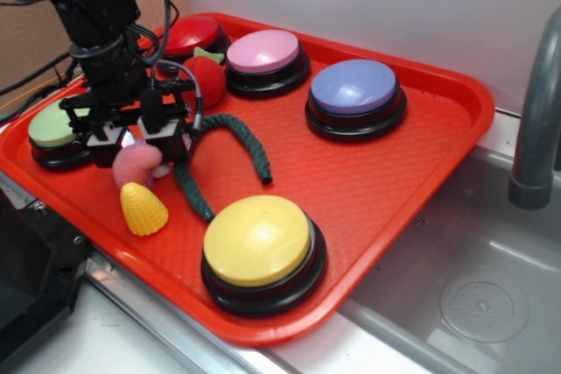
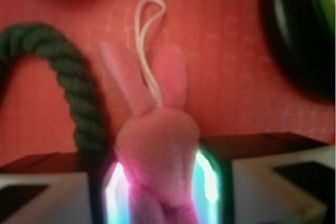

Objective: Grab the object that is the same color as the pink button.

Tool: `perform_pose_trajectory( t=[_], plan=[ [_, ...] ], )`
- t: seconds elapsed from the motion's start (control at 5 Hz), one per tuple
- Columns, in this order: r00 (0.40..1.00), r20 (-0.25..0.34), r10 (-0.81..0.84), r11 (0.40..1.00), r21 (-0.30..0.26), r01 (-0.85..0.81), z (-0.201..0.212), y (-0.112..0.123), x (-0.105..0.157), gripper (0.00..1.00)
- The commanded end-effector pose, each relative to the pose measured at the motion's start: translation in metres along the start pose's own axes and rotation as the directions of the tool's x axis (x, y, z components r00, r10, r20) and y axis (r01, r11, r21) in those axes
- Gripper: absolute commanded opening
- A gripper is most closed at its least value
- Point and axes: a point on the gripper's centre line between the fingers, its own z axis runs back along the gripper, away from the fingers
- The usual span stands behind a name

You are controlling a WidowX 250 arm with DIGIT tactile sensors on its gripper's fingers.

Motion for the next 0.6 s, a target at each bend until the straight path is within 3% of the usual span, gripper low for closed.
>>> perform_pose_trajectory(
  t=[0.0, 0.4],
  plan=[
    [0.989, 0.085, -0.124, 0.990, -0.052, 0.129, 0.054, -0.015, 0.019, 0.00],
    [0.912, 0.162, -0.376, 0.925, 0.014, 0.379, 0.107, -0.040, 0.023, 0.00]
  ],
)
